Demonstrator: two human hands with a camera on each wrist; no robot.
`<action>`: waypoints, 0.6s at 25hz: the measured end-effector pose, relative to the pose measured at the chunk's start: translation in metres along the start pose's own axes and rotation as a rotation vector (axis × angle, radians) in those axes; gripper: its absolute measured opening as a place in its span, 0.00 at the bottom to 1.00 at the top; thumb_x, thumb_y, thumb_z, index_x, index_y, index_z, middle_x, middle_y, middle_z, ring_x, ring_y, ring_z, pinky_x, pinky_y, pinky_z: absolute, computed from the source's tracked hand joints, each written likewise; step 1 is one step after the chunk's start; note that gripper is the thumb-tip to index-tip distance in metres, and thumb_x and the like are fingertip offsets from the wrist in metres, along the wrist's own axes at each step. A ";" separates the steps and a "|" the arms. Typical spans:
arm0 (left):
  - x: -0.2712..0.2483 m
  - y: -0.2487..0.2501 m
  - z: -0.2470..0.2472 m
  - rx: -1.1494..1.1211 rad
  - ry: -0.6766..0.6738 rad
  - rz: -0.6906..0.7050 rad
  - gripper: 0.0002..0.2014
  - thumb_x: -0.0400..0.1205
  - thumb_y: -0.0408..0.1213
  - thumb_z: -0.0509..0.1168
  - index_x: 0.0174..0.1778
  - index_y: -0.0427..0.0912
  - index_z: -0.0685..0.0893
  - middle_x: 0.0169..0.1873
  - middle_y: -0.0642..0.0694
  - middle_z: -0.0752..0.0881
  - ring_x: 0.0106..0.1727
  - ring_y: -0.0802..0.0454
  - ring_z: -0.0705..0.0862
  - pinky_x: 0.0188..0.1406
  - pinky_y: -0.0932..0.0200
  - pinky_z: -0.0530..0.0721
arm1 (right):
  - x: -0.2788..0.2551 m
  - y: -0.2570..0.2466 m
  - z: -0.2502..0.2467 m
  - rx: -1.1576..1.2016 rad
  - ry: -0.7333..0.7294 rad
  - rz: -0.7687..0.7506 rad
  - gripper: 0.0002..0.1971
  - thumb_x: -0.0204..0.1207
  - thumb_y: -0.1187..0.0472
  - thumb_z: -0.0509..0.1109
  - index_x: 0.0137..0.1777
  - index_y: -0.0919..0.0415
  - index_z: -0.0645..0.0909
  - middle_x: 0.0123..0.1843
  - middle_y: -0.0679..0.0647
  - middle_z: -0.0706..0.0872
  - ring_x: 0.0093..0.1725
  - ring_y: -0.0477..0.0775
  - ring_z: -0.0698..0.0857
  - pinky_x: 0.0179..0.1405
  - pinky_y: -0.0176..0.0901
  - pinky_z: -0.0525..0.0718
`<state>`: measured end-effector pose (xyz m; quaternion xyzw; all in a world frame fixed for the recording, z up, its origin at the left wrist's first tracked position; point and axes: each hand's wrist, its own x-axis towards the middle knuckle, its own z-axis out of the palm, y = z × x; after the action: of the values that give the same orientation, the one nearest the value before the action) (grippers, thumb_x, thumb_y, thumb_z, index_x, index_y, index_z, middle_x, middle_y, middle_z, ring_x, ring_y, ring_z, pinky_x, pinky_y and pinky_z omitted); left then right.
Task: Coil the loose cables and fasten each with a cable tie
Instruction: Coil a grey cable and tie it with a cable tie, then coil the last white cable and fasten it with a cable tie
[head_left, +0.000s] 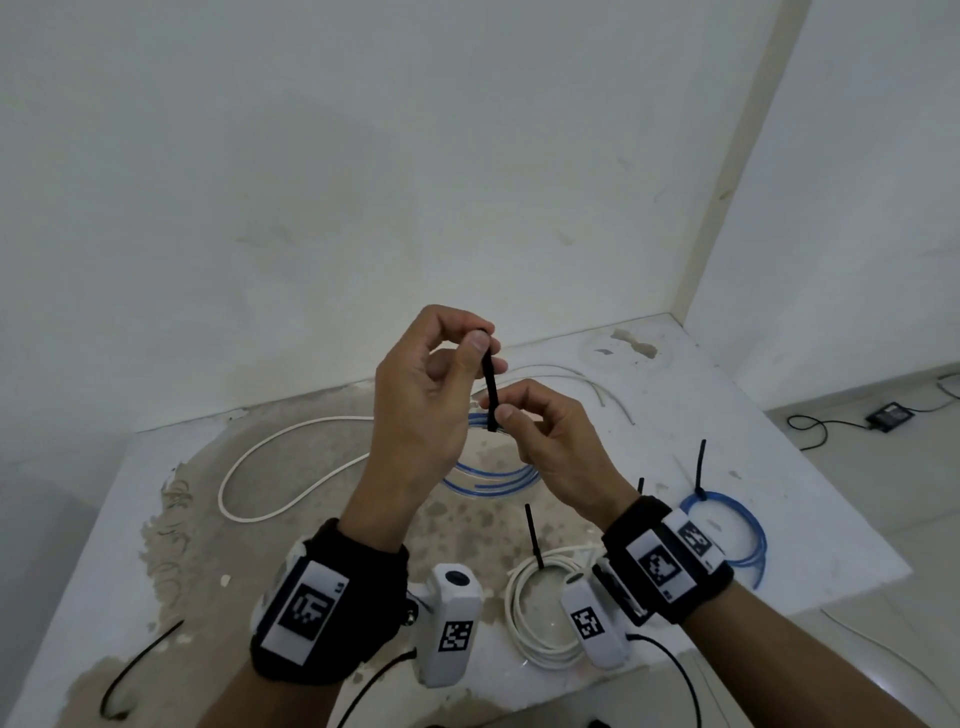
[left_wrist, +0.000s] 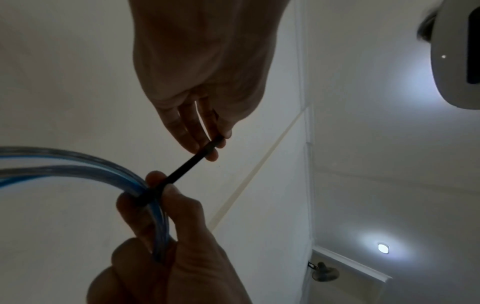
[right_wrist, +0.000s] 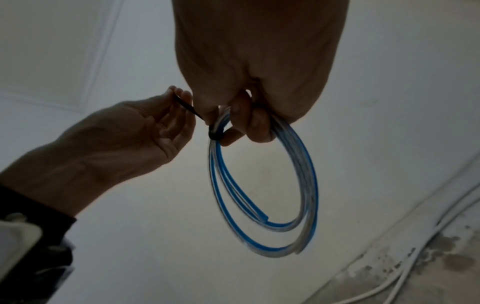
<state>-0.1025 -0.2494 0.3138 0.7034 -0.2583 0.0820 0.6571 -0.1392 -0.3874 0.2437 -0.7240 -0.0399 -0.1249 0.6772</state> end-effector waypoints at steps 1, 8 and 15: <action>-0.001 0.000 0.005 -0.006 0.000 -0.005 0.04 0.86 0.29 0.61 0.50 0.37 0.82 0.40 0.46 0.88 0.41 0.52 0.91 0.39 0.65 0.86 | -0.002 0.000 -0.004 -0.004 0.004 0.003 0.07 0.85 0.71 0.64 0.54 0.70 0.84 0.42 0.53 0.86 0.26 0.35 0.81 0.28 0.25 0.73; -0.010 -0.053 0.014 0.221 -0.282 -0.248 0.18 0.85 0.50 0.61 0.71 0.57 0.75 0.57 0.60 0.85 0.50 0.64 0.87 0.51 0.63 0.86 | -0.024 0.030 -0.034 0.328 0.169 0.245 0.10 0.88 0.64 0.61 0.59 0.65 0.84 0.35 0.51 0.83 0.22 0.46 0.62 0.25 0.42 0.58; -0.117 -0.164 -0.012 0.485 0.037 -0.629 0.17 0.91 0.41 0.47 0.46 0.46 0.81 0.41 0.48 0.83 0.42 0.53 0.81 0.41 0.58 0.71 | -0.020 0.076 -0.014 -0.014 -0.190 0.571 0.13 0.87 0.58 0.64 0.68 0.51 0.81 0.59 0.59 0.90 0.52 0.55 0.90 0.52 0.45 0.86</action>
<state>-0.1225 -0.2071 0.1178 0.8814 0.0085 -0.0522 0.4694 -0.1430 -0.4050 0.1658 -0.7190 0.1027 0.1387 0.6733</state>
